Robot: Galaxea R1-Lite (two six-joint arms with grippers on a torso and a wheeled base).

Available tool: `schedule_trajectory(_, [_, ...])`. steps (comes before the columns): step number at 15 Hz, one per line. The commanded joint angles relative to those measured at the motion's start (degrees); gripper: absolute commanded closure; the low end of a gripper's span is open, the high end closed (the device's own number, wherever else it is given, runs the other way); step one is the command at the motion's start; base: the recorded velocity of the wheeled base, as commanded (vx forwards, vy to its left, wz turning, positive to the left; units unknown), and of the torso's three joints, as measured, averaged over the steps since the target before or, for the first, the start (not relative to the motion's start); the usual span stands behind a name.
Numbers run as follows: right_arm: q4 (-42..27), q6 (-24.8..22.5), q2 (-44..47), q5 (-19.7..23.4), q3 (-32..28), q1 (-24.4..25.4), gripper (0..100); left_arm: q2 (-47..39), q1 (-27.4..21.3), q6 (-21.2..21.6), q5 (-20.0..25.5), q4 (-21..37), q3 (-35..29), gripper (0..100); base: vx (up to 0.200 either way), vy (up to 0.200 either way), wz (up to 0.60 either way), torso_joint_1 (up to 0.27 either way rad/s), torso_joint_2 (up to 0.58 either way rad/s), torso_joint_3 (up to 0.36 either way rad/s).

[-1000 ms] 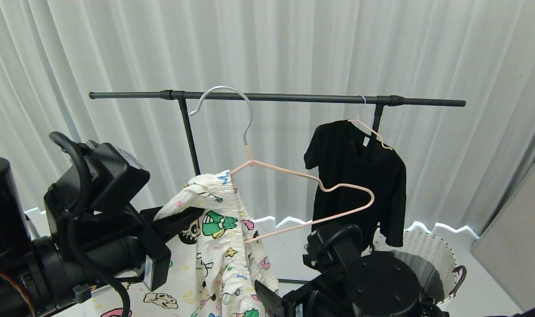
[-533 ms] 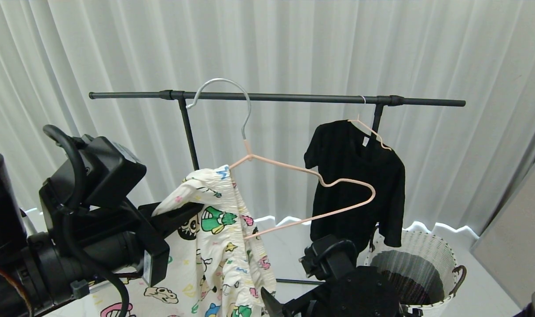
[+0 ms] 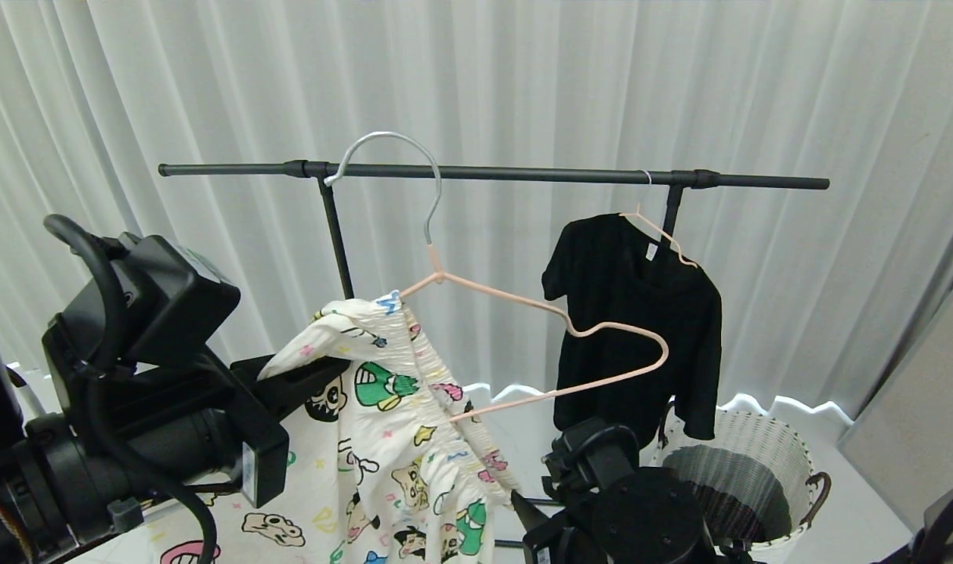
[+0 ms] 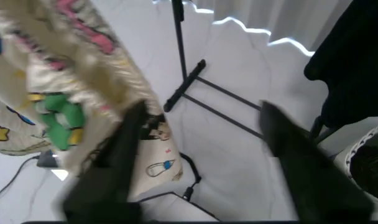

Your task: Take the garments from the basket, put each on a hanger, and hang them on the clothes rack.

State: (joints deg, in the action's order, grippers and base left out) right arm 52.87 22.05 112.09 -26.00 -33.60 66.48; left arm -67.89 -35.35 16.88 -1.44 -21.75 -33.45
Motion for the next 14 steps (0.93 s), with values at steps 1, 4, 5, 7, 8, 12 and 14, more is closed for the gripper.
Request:
schedule_trajectory(1, [-0.05, -0.26, -0.12, -0.1, -0.06, -0.03, 100, 0.21, 0.02, -0.01, -0.06, -0.05, 0.05, 100, 0.0, 0.0, 0.0, 0.0, 0.0, 0.0])
schedule_trajectory(4, [-0.05, -0.34, -0.12, -1.33, 0.11, -0.03, 100, 0.21, 0.02, -0.01, -0.06, -0.05, 0.05, 100, 0.0, 0.0, 0.0, 0.0, 0.0, 0.0])
schedule_trajectory(5, [-0.05, -0.52, -0.12, -1.77, 0.11, -0.21, 100, 0.21, 0.02, -0.01, -0.06, -0.05, 0.05, 100, 0.0, 0.0, 0.0, 0.0, 0.0, 0.0])
schedule_trajectory(7, [-0.05, -1.93, -0.38, -3.44, 0.2, -2.49, 100, 0.21, 0.2, 0.08, -0.14, -0.05, 0.23, 100, 0.0, 0.0, 0.0, 0.0, 0.0, 0.0])
schedule_trajectory(8, [-0.05, -2.89, -0.91, -3.62, 0.37, -4.42, 100, 0.21, 0.9, 0.17, -0.14, -0.05, 0.58, 100, 0.0, 0.0, 0.0, 0.0, 0.0, 0.0])
schedule_trajectory(12, [-0.05, -6.14, -3.46, -3.18, 0.37, -11.72, 100, -0.05, 6.09, 5.35, -0.14, -5.59, 3.57, 100, 0.0, 0.0, 0.0, 0.0, 0.0, 0.0])
schedule_trajectory(14, [-0.05, -6.85, -3.81, -2.74, 0.37, -14.44, 100, 0.13, 6.96, 6.76, -0.23, -8.13, 5.5, 100, 0.0, 0.0, 0.0, 0.0, 0.0, 0.0])
